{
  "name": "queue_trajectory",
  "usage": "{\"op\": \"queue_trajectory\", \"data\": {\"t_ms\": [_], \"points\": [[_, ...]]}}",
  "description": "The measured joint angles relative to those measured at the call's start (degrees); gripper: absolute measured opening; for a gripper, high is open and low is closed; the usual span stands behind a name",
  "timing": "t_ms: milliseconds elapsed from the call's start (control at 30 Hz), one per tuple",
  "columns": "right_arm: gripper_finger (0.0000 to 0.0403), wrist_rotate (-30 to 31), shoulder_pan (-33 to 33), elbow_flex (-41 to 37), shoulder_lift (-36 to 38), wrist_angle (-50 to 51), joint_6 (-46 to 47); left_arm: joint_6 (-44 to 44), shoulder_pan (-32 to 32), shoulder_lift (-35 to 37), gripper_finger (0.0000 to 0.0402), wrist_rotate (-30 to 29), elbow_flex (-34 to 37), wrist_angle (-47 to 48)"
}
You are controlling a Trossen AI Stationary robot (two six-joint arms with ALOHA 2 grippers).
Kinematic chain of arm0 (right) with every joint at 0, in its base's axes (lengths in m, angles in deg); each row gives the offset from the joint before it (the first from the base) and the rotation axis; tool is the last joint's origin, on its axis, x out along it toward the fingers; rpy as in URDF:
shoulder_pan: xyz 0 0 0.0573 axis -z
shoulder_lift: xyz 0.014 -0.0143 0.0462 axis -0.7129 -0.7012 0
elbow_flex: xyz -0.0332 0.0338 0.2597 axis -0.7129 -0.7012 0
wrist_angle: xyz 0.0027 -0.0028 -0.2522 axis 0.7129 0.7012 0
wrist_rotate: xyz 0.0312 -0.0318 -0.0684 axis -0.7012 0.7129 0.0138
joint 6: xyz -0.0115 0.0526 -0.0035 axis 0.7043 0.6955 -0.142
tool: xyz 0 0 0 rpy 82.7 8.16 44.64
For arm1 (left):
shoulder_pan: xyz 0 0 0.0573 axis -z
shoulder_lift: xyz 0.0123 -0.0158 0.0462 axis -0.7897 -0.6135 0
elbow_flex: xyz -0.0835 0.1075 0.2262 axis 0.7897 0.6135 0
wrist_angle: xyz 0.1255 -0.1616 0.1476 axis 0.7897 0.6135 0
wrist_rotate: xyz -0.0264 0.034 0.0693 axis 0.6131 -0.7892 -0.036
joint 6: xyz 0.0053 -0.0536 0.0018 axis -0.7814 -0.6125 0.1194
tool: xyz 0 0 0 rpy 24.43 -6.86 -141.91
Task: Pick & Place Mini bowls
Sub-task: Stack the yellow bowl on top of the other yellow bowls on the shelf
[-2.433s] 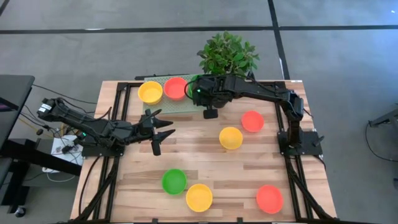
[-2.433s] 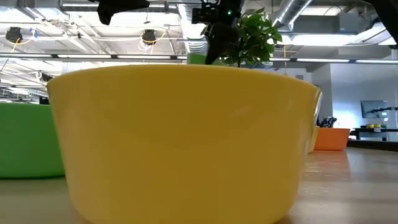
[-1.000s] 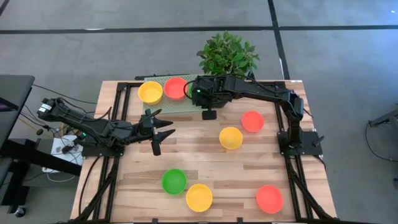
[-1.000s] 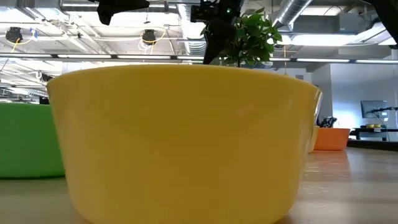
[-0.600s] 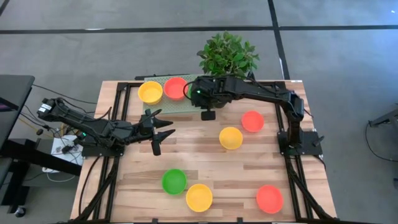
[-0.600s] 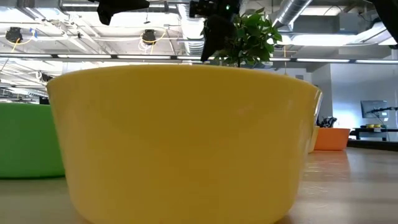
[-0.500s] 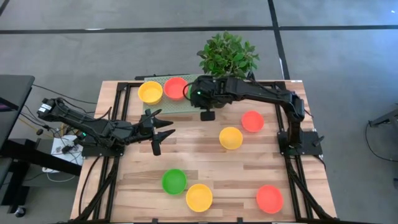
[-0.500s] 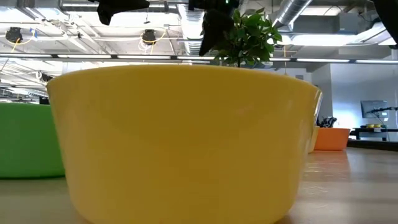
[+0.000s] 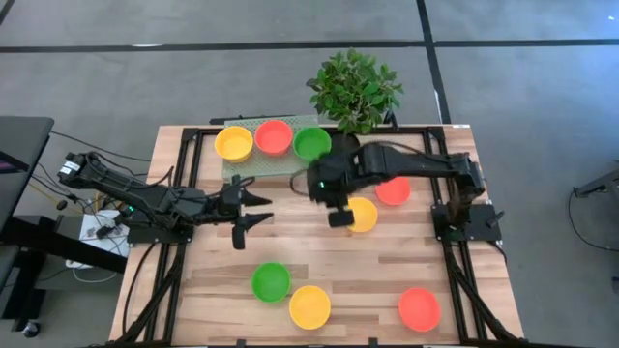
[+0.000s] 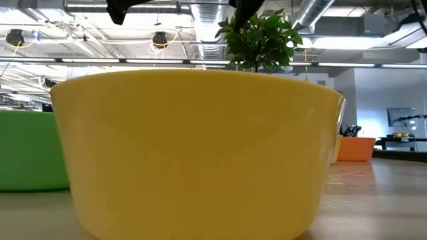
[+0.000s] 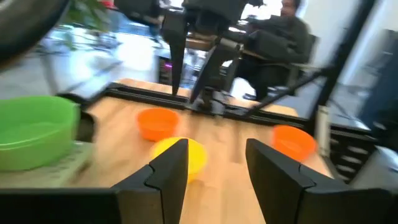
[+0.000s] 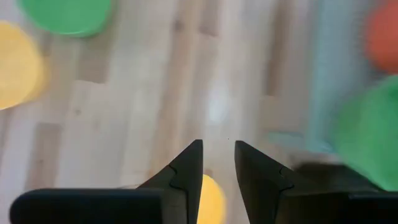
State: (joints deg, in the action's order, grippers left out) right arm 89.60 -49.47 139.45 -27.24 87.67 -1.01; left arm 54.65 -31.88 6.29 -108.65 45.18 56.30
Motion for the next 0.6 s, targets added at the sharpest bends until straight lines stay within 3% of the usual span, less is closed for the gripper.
{"op": "queue_trajectory", "data": {"t_ms": [167, 400, 600], "points": [[0.0088, -0.58, -4.41, -17.25, 7.98, -11.90, 2.01, -1.60, 0.38, -1.82, 0.0163, 5.63, 0.00, -0.20], [0.0088, -0.36, -7.86, -48.83, 25.95, -36.57, 11.84, -3.87, 1.09, -8.70, 0.0163, 6.01, 0.00, -4.27], [0.0088, -0.34, -9.63, -69.61, 37.69, -59.99, 17.63, -6.07, 0.93, -15.19, 0.0163, 6.18, -0.46, -10.96]]}}
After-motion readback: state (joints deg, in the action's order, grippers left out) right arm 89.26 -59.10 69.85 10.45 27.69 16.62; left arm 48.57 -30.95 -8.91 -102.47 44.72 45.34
